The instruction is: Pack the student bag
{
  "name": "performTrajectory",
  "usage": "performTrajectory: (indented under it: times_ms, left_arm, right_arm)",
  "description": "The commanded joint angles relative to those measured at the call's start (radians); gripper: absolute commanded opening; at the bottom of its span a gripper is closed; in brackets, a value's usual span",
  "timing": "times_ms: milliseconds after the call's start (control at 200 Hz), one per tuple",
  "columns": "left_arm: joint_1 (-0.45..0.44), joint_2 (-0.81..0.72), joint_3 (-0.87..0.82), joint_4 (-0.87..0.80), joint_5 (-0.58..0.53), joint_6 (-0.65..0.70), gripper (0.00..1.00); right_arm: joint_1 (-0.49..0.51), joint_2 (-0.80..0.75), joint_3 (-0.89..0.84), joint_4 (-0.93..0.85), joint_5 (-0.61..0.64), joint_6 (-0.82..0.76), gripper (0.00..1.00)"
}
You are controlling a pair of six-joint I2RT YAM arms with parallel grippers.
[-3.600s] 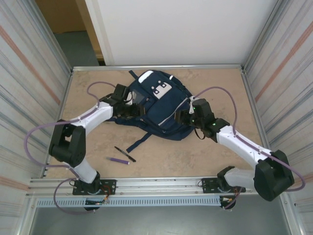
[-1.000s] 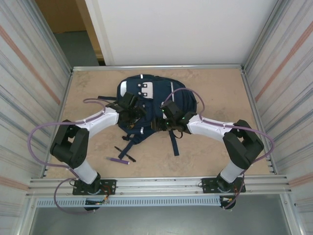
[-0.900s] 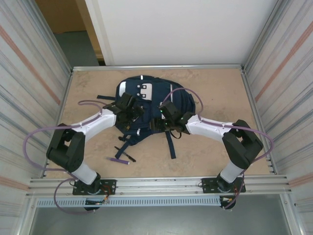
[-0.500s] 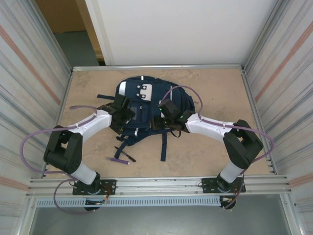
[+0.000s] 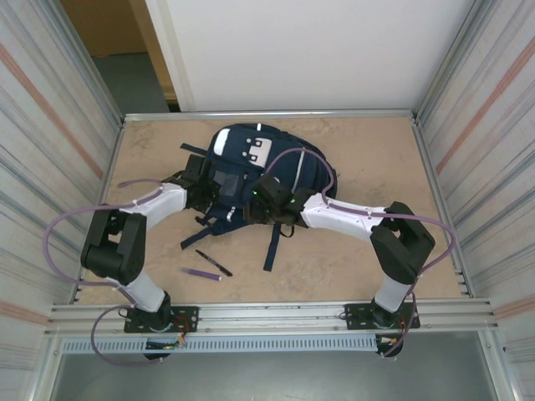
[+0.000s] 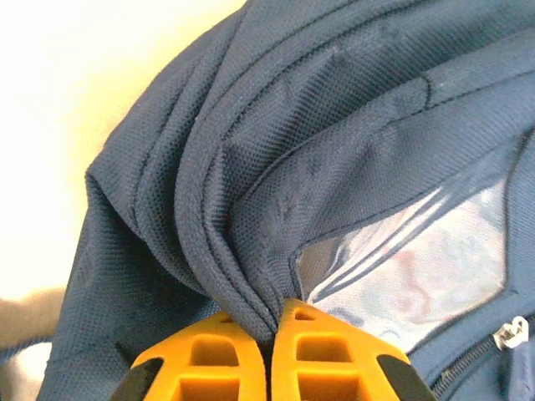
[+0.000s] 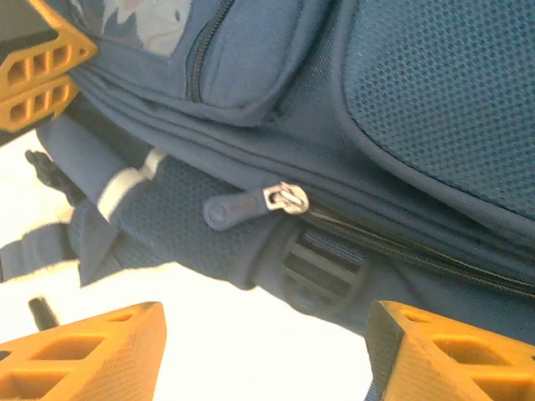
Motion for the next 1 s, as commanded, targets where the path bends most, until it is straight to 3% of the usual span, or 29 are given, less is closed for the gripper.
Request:
performTrajectory:
  times_ms: [0, 140, 306, 386, 506, 672, 832, 992]
  left_arm:
    - [-0.032, -0.091, -0.024, -0.054, 0.053, 0.031, 0.00]
    - [-0.039, -0.157, -0.043, -0.051, 0.058, 0.017, 0.00]
    - [-0.041, -0.205, -0.025, -0.064, 0.073, 0.027, 0.00]
    - [-0.042, -0.216, -0.029, -0.062, 0.098, 0.010, 0.00]
    - [-0.052, -0.235, -0.041, -0.054, 0.093, -0.006, 0.00]
    - [-0.067, -0.280, -0.087, -0.002, 0.088, -0.065, 0.00]
    - [-0.069, -0.307, -0.099, 0.004, 0.083, -0.095, 0.00]
    - [-0.077, -0.323, -0.098, 0.012, 0.082, -0.098, 0.00]
  right_arm:
    - [0.016, 0.024, 0.051, -0.070, 0.098, 0.063, 0.65]
    - [0.024, 0.087, 0.145, -0.136, 0.071, -0.036, 0.64]
    - [0.088, 0.139, 0.254, -0.344, 0.256, -0.126, 0.65]
    - [0.122, 0.158, 0.291, -0.439, 0.335, -0.049, 0.66]
    - [0.170, 0.157, 0.276, -0.445, 0.395, 0.109, 0.63]
    - [0.243, 0.226, 0.364, -0.531, 0.599, 0.250, 0.56]
    - [0.250, 0.325, 0.459, -0.605, 0.623, 0.299, 0.54]
    - [0.221, 0.341, 0.437, -0.600, 0.619, 0.371, 0.54]
